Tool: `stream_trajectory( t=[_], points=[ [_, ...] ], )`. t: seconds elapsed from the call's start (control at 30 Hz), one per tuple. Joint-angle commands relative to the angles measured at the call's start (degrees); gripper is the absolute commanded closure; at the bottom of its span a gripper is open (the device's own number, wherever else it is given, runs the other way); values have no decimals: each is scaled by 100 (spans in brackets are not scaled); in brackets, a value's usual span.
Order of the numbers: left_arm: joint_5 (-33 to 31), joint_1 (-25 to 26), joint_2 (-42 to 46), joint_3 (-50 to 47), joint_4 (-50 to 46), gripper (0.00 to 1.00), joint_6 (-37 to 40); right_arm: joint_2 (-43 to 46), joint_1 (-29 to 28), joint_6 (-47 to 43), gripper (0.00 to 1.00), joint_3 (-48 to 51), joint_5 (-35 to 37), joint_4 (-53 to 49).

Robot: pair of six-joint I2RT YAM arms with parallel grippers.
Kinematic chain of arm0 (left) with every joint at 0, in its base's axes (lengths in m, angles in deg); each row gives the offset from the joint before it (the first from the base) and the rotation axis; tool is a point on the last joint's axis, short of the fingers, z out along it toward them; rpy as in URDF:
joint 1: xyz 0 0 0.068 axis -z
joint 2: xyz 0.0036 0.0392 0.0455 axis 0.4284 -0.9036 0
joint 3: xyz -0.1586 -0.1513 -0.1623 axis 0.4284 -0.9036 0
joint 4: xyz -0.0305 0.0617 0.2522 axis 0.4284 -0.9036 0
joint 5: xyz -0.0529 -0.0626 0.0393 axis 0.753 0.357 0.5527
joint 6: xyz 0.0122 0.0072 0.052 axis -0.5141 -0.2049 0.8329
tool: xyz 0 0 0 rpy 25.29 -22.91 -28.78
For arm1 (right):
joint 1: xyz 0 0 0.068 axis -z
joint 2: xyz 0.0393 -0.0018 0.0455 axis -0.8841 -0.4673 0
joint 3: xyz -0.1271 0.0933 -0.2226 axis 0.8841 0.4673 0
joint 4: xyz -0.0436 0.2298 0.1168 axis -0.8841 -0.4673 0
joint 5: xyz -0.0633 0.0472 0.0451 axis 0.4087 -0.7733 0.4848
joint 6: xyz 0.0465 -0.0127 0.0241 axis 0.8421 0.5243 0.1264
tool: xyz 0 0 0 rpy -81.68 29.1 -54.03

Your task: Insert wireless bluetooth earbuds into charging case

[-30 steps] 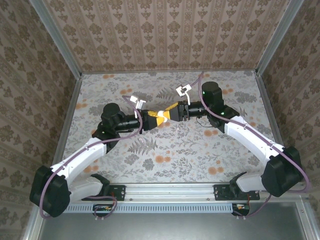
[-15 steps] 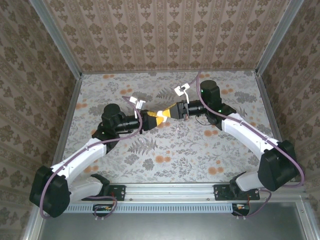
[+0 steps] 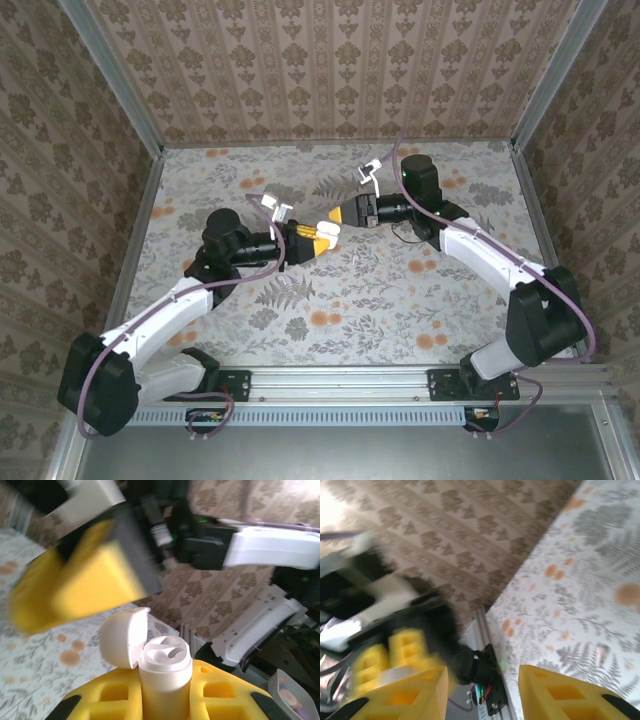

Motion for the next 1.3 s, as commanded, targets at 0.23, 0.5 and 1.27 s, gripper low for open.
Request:
stream_trajectory(
  t=[0.23,0.5,1.27],
  points=[
    [251,20,201,129,570,100,267,-191,26,143,56,23,340,-466],
    [23,-159,450,-4,154,100,445,-25,110,-336,55,-33,1194,-1379],
    [-2317,-1001,4361,-475,-4339,100,2167,-3329,-2560,-1771,58,-3337,4612,-4552]
  ],
)
